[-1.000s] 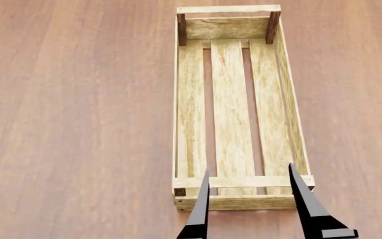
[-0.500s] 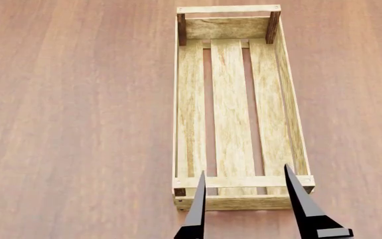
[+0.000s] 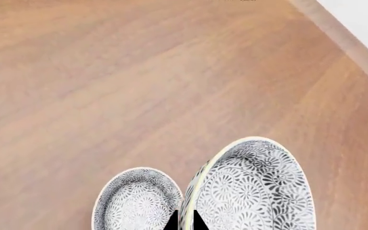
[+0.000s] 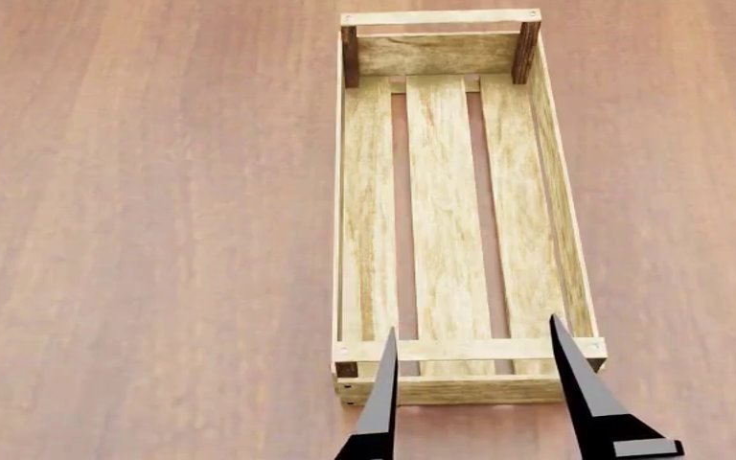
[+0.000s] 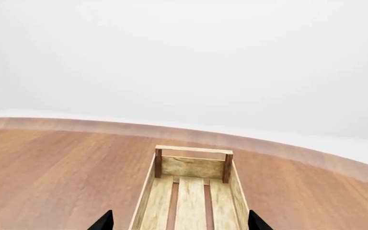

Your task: Stack the right bowl on the left bowl and place them in the tray.

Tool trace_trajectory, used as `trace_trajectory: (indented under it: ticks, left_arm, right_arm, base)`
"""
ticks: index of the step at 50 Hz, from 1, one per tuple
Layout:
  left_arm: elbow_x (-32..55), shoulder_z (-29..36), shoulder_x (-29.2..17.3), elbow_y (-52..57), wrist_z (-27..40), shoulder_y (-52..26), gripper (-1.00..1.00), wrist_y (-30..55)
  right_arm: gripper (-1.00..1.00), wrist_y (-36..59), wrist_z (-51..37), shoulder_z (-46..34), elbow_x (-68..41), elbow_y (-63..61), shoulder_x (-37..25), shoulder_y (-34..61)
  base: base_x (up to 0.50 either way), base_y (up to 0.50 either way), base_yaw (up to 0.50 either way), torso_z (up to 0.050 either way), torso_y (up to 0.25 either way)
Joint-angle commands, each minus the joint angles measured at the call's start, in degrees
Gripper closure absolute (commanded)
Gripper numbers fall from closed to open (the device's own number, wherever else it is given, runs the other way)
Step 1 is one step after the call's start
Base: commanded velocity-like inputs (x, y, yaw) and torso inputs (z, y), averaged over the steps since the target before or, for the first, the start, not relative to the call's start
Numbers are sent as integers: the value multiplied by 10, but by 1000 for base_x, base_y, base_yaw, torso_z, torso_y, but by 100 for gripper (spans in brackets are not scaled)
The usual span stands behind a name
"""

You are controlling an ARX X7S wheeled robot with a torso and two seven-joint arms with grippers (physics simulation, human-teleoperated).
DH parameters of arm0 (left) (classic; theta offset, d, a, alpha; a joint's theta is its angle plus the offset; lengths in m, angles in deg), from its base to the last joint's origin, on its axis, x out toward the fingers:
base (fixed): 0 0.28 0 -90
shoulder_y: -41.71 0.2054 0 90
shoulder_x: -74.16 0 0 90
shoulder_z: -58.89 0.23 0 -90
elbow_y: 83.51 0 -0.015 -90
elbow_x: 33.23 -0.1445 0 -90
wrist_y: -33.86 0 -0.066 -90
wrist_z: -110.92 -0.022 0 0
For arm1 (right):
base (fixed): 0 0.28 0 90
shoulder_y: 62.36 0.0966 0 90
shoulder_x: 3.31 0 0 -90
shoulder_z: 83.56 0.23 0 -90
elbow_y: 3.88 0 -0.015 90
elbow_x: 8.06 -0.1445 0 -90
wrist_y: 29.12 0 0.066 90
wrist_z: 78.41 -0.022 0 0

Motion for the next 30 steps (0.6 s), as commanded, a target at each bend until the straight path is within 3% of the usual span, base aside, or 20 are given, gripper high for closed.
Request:
trace_trajectory:
  ticks: [1, 17, 30]
  left_arm:
    - [10, -22, 22, -44, -22, -18, 100, -23]
    - [-4, 3, 39, -87, -49, -24, 100, -20]
    - [-8, -15, 52, -115, -67, -1, 100, -24]
  right_arm:
    - [-100, -16, 14, 15, 0, 19, 8, 3]
    - [-100, -21, 13, 11, 1, 24, 6, 3]
    - [-100, -19, 10, 8, -1, 22, 5, 4]
  base:
    - [0, 0, 0, 0, 0]
    - [0, 0, 0, 0, 1]
    - [0, 0, 0, 0, 0]
